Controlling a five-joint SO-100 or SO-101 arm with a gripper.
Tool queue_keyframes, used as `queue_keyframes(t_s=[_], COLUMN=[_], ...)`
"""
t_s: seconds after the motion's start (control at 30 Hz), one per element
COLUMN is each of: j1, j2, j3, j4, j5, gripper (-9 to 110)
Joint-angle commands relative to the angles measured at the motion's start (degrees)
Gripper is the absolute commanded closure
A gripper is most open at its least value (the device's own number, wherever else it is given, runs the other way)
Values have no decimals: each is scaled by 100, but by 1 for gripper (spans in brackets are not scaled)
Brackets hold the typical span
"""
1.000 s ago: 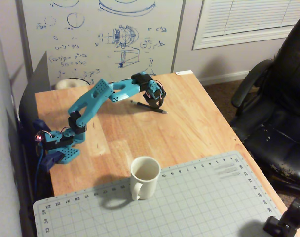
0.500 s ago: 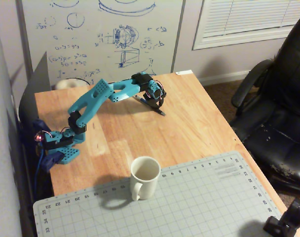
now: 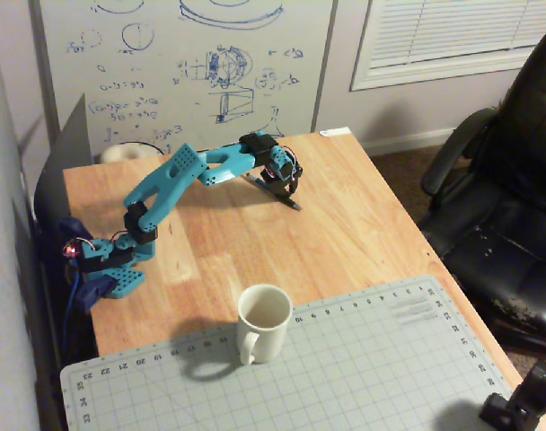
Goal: Touch the pen.
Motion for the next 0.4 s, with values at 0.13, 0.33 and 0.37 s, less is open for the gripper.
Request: queue_keyframes(t_s=[0.13, 0.33, 0.37], j1=[9, 9, 9], j2=[185, 176, 176], j3=[-475, -475, -475], j4=[-35, -62, -62], j5=[-44, -44, -44], gripper=[101, 101, 101])
